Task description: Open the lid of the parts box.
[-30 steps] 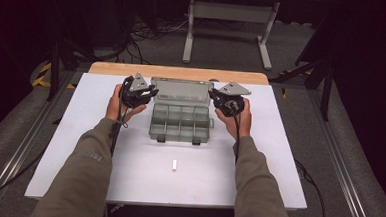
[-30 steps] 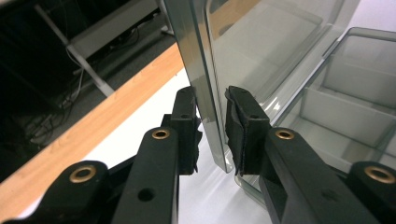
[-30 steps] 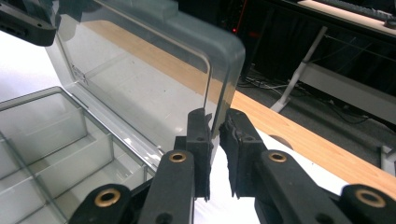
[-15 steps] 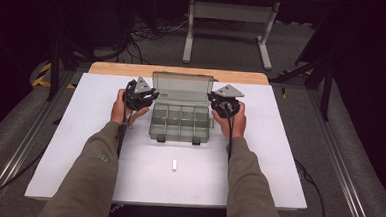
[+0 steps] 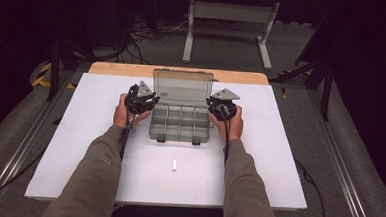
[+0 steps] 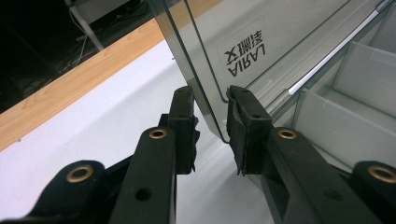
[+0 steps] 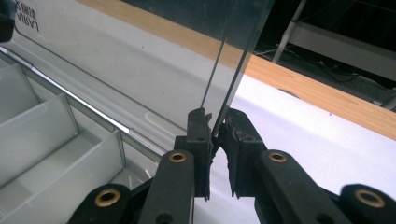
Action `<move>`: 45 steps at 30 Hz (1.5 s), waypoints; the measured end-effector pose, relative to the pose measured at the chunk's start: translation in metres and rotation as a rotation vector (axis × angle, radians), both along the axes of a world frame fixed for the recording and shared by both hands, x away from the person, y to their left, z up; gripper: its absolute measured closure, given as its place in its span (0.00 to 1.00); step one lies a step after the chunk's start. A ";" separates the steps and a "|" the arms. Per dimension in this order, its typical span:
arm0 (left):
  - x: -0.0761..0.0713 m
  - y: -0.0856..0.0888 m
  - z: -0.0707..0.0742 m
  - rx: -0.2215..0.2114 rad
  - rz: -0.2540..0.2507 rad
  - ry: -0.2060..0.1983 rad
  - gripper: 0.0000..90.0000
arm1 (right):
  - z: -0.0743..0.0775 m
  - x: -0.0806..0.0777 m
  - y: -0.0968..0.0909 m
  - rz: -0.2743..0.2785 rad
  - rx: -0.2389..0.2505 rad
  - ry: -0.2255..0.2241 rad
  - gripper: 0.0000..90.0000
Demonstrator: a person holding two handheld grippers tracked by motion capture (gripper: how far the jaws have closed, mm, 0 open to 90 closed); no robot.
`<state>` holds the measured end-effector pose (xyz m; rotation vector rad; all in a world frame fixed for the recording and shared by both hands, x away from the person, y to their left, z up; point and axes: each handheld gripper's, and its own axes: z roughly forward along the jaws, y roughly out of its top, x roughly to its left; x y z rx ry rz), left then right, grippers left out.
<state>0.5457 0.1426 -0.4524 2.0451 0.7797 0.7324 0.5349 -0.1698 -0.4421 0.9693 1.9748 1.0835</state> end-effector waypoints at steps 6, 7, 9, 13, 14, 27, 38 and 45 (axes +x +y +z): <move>0.000 -0.001 0.000 0.007 0.009 -0.005 0.80 | -0.004 0.001 0.001 -0.008 -0.011 0.019 0.90; 0.000 -0.001 -0.001 0.004 0.010 -0.005 0.80 | -0.005 0.001 0.001 -0.008 -0.009 0.023 0.90; 0.001 -0.001 -0.001 0.003 0.014 -0.010 0.80 | -0.006 0.001 0.002 -0.011 -0.018 0.027 0.89; 0.001 -0.001 -0.002 -0.007 0.018 -0.008 0.80 | -0.007 0.002 0.003 -0.016 -0.017 0.025 0.89; 0.001 -0.001 -0.002 -0.007 0.019 -0.009 0.80 | -0.007 0.002 0.003 -0.018 -0.017 0.024 0.89; 0.001 -0.003 -0.004 -0.005 0.040 -0.017 0.78 | -0.008 0.001 0.009 -0.060 -0.055 0.004 0.86; 0.002 -0.001 -0.005 -0.021 0.045 -0.016 0.77 | -0.009 0.002 0.010 -0.067 -0.058 0.002 0.85; 0.003 -0.001 -0.007 -0.008 0.051 -0.007 0.77 | -0.009 0.003 0.011 -0.067 -0.073 0.001 0.86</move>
